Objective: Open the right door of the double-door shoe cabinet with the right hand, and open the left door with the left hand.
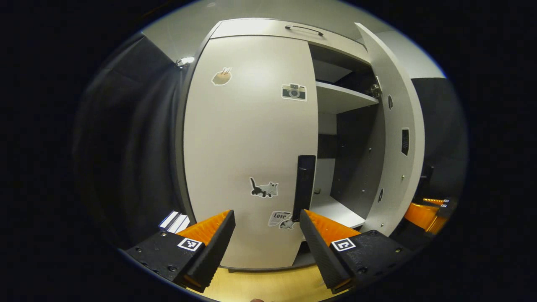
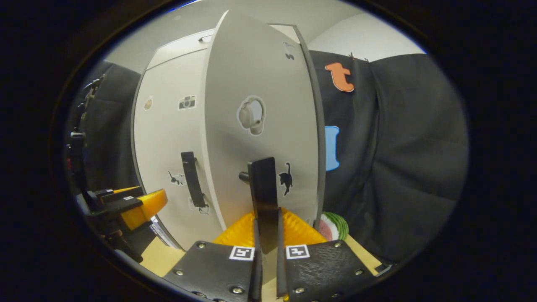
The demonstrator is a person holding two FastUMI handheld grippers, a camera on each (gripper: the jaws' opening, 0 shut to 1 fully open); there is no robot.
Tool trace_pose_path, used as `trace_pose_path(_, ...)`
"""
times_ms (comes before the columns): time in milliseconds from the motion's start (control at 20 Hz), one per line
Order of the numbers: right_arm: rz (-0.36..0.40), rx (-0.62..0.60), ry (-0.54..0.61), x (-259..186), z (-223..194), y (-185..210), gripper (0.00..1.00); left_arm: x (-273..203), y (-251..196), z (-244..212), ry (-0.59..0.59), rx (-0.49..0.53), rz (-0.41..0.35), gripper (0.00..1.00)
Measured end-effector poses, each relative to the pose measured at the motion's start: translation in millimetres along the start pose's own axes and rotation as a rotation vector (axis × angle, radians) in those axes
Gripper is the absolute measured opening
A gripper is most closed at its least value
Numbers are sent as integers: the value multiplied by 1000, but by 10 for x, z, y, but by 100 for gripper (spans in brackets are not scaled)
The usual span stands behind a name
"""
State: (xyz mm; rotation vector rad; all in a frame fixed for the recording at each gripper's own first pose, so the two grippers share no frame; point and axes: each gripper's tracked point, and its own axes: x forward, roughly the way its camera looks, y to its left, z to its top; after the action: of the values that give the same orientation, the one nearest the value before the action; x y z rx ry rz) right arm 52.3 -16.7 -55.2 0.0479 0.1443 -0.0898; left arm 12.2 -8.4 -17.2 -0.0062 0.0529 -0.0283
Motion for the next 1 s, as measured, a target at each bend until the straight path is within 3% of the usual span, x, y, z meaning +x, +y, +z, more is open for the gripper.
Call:
trace_pose_path(450, -66, 31, 18, 5, -19, -327, 12, 280, -365, -83, 13, -7, -34, 96)
trace_pose_path(550, -68, 8, 10, -96, 9, -391, 4, 366, -381, -89, 10, -4, -19, 96)
trace_pose_path(1000, -72, -19, 28, -97, -13, -678, 4, 674, -332, -89, 9, -1, 70, 96)
